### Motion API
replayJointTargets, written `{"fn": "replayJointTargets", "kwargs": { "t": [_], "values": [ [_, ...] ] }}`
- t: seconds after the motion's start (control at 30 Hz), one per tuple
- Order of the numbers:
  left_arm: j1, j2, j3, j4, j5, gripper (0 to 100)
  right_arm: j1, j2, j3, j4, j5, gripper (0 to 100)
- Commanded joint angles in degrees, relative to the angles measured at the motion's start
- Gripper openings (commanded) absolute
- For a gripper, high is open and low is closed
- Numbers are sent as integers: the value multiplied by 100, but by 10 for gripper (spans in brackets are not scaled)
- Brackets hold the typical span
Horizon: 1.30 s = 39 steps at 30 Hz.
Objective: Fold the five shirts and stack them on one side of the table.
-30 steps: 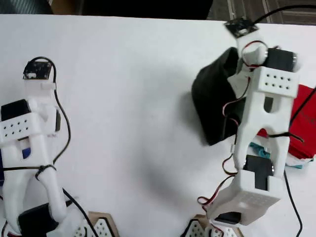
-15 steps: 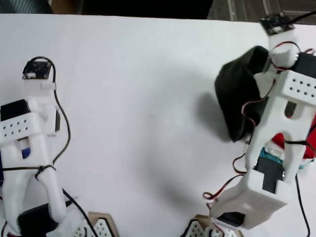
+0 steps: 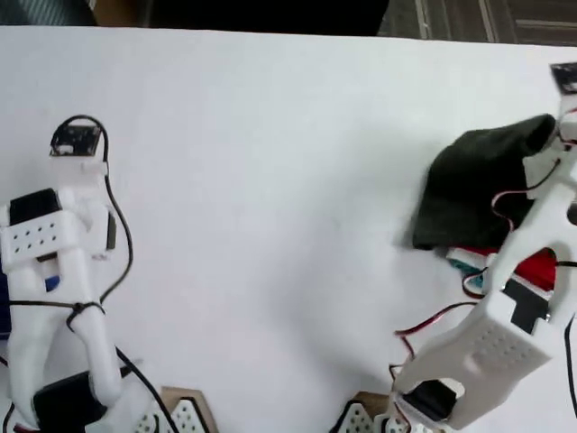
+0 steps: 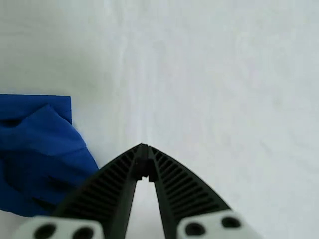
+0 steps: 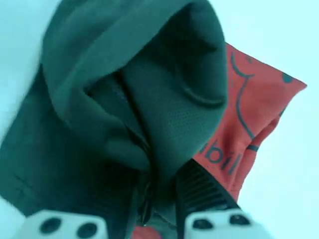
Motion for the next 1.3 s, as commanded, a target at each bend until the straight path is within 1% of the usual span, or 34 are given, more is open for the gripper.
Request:
{"fn": "replayJointTargets", "kwargs": {
  "t": [0.0, 0.37, 0.67, 0.8, 0.97, 1.2, 1.27],
  "values": [
    [-35, -220, 119, -281, -18, 28, 259, -13, -255, -171, 141, 22],
    [-35, -220, 145, -281, -26, 28, 813, -13, -264, -541, 149, 22],
    [-35, -229, 145, -246, -26, 28, 1033, 22, -220, -576, 149, 22],
    [-35, -229, 145, -246, -26, 28, 1182, 321, -220, -804, 149, 22],
    [-35, -229, 145, -246, -26, 28, 1411, 1068, -255, -998, 149, 22],
    [-35, -229, 145, -281, -18, 28, 1420, 1218, -519, -971, 97, 22],
    [-35, -229, 145, -281, -18, 28, 1393, 1147, -589, -875, 97, 50]
  ]
}}
